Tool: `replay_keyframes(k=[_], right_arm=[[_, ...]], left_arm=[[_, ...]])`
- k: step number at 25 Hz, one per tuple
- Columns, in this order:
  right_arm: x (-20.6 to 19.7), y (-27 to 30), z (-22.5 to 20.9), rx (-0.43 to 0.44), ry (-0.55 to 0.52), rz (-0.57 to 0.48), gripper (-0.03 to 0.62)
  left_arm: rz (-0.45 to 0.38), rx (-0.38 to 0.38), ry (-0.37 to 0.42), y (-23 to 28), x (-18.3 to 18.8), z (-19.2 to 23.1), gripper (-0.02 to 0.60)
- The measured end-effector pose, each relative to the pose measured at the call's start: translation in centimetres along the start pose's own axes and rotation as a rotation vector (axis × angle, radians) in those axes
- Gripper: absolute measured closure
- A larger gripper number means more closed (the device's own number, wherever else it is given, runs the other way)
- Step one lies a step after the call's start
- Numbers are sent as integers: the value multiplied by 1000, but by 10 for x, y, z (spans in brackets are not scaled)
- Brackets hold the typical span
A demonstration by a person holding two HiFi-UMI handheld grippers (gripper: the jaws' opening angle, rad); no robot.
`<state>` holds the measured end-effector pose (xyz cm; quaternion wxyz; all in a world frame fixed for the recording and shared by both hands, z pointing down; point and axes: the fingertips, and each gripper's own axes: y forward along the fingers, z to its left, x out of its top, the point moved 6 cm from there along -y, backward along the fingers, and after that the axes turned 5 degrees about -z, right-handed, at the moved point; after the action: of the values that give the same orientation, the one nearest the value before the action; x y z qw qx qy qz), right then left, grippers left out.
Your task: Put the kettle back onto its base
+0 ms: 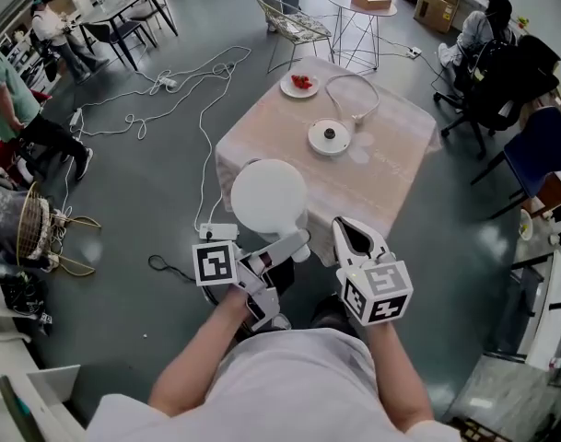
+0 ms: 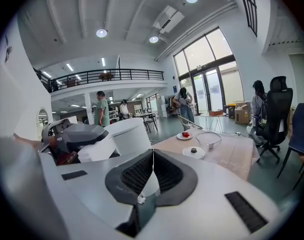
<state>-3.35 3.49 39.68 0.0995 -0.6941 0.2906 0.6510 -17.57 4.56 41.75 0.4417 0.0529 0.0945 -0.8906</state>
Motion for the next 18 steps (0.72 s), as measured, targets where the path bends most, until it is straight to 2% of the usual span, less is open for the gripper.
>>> replay_keyframes(k=[18], right_arm=[[20,52,-139,116,55,22,589]], left_arm=[[-88,61,-6,136,28,20,383]])
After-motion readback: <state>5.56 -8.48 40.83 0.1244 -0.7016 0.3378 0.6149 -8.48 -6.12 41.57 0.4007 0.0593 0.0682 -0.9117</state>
